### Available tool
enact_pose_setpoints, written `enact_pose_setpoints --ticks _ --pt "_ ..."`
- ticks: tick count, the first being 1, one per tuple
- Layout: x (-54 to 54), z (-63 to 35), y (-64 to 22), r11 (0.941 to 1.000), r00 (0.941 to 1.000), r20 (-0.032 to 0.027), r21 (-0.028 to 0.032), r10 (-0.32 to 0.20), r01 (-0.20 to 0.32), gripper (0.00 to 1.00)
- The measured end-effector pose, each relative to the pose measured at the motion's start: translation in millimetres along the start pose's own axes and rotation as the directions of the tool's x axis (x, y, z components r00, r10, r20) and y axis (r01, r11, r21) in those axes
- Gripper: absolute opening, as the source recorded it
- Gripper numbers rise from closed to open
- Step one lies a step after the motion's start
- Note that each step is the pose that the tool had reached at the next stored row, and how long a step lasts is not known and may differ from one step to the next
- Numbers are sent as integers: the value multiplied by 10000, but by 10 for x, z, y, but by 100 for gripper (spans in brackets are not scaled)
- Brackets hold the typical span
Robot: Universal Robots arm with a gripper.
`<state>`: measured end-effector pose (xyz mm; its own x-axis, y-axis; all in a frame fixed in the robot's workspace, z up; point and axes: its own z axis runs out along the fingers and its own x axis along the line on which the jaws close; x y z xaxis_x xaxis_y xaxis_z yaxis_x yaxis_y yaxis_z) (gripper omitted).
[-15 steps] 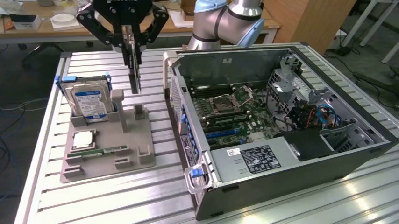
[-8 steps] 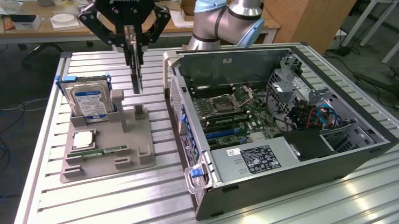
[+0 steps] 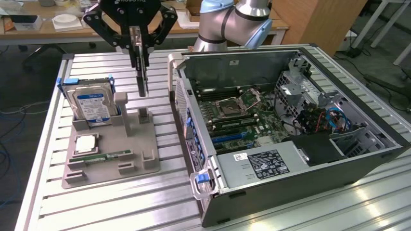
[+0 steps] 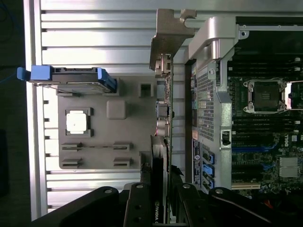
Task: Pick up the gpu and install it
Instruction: 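Pick up the gpu and move the gpu toward the slot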
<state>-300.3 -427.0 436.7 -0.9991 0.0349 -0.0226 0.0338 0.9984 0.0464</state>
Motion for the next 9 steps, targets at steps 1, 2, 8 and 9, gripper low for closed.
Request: enact_pose_setpoints --ticks 1,2,8,9 --pt "-2 0 0 10000 10000 0 0 0 0 26" --pt "-4 0 0 10000 10000 0 0 0 0 26" --pt "-19 1 1 10000 10000 0 0 0 0 26" --pt "-21 1 1 10000 10000 0 0 0 0 26"
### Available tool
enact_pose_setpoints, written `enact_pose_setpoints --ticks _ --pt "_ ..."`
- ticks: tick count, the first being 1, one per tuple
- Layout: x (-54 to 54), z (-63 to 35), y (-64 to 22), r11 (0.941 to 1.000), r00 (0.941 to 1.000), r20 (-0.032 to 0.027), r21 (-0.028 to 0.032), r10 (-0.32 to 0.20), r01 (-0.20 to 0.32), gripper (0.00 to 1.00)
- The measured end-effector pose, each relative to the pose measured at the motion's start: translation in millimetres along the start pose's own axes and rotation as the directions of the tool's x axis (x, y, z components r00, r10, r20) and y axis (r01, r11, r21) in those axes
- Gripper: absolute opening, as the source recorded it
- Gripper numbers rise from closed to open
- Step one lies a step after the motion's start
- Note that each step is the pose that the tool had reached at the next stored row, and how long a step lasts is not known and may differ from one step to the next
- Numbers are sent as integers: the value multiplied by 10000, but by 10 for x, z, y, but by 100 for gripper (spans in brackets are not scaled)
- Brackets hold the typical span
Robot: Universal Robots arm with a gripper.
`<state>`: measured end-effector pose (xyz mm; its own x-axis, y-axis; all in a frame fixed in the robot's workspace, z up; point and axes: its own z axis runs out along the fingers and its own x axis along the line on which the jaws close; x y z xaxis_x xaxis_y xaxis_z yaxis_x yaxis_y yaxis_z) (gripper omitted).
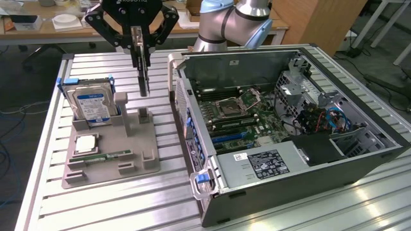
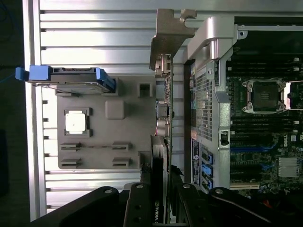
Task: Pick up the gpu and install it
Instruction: 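Pick up the gpu and move the gpu toward the slot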
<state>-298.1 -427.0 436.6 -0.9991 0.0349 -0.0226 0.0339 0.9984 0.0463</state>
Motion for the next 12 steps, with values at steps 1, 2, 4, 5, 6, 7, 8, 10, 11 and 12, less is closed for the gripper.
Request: enact_pose_setpoints --ticks 1,2,4,5,6,7,8,10,11,12 --pt "-2 0 0 10000 10000 0 0 0 0 26" --pt "-4 0 0 10000 10000 0 0 0 0 26" --pt "-8 0 0 10000 10000 0 0 0 0 26" --pt "-10 0 0 10000 10000 0 0 -1 1 26" --pt "-12 1 0 10000 10000 1 0 0 0 26" --pt "-15 0 0 10000 10000 0 0 0 0 26" --pt "-17 1 0 10000 10000 0 0 -1 1 26" --pt "-22 1 1 10000 10000 0 0 -1 1 26" --pt "-25 1 1 10000 10000 0 0 0 0 26" --pt "-28 1 1 10000 10000 1 0 -1 1 26"
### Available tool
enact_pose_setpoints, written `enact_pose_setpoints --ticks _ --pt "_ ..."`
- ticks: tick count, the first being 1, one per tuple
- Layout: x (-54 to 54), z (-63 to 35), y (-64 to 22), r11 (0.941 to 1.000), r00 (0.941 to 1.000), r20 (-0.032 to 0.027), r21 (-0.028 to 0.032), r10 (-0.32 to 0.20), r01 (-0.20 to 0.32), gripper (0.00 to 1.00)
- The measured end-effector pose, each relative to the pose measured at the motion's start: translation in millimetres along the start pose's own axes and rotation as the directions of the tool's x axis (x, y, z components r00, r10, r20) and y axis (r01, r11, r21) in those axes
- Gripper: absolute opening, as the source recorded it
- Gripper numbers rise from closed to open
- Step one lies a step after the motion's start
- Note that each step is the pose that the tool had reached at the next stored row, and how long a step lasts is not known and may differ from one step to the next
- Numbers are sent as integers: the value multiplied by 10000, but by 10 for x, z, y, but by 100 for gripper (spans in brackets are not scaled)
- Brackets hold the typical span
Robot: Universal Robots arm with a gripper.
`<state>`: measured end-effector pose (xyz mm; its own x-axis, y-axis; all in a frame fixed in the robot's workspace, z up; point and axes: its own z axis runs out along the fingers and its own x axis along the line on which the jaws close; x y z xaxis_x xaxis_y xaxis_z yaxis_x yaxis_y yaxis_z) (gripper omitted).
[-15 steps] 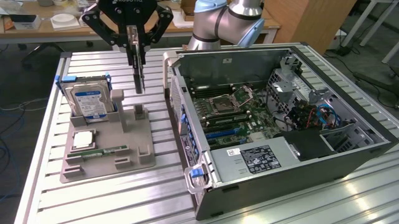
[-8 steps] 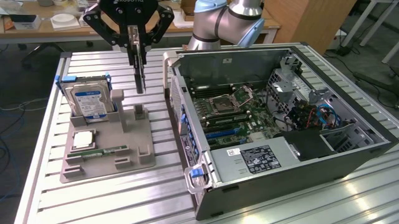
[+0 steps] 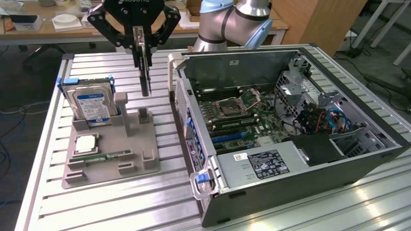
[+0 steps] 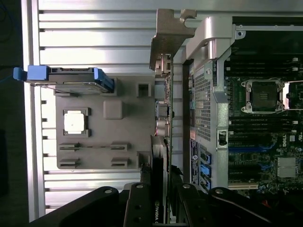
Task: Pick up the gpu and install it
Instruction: 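Pick up the gpu and move the gpu toward the slot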
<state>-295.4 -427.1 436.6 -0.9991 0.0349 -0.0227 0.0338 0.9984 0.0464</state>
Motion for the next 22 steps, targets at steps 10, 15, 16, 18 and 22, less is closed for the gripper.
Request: enact_pose_setpoints --ticks 10,15,16,18,22 --pt "-24 0 0 10000 10000 -1 1 1 -1 26" --pt "-38 0 0 10000 10000 -1 0 1 -1 26" --pt "-40 0 0 10000 10000 -1 1 1 -1 26" --pt "-42 1 0 10000 10000 -1 0 1 -1 26" --pt "-86 2 1 10000 10000 -1 0 0 0 26"
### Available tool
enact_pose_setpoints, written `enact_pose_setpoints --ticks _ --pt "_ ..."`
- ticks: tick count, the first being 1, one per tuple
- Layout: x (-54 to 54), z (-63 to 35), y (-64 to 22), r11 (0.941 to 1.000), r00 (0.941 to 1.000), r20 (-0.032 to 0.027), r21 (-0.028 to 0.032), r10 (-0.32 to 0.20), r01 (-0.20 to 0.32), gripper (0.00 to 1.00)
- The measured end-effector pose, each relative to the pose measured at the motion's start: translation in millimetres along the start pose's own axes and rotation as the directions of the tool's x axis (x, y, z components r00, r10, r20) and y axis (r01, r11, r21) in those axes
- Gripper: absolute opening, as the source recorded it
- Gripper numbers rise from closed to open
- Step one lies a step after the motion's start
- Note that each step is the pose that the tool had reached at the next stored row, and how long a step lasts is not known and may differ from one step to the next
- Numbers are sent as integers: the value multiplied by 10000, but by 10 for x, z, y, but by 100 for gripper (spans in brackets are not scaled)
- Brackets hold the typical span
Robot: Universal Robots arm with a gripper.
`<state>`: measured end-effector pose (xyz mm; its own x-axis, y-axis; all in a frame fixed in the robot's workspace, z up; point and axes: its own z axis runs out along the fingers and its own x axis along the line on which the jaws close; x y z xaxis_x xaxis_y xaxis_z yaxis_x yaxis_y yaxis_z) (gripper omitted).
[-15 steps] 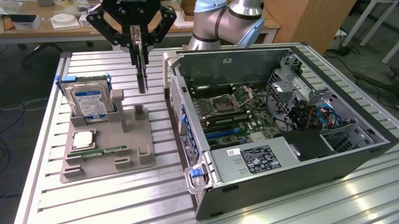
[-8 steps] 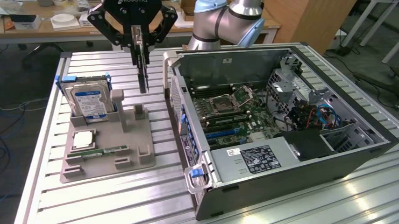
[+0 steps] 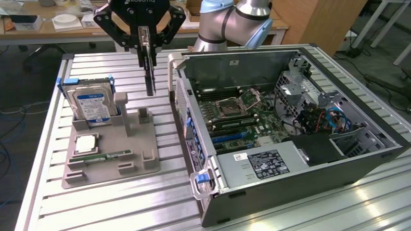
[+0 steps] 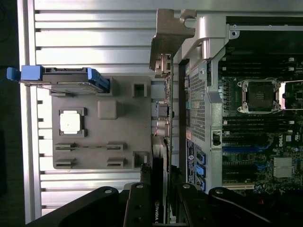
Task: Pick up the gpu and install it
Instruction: 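Pick up the gpu and move the gpu toward the slot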
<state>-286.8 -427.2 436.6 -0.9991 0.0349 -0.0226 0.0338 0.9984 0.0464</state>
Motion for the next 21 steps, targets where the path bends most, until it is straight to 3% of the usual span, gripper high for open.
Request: enact_pose_setpoints --ticks 21 --pt "-240 6 6 10000 10000 0 0 0 0 26"
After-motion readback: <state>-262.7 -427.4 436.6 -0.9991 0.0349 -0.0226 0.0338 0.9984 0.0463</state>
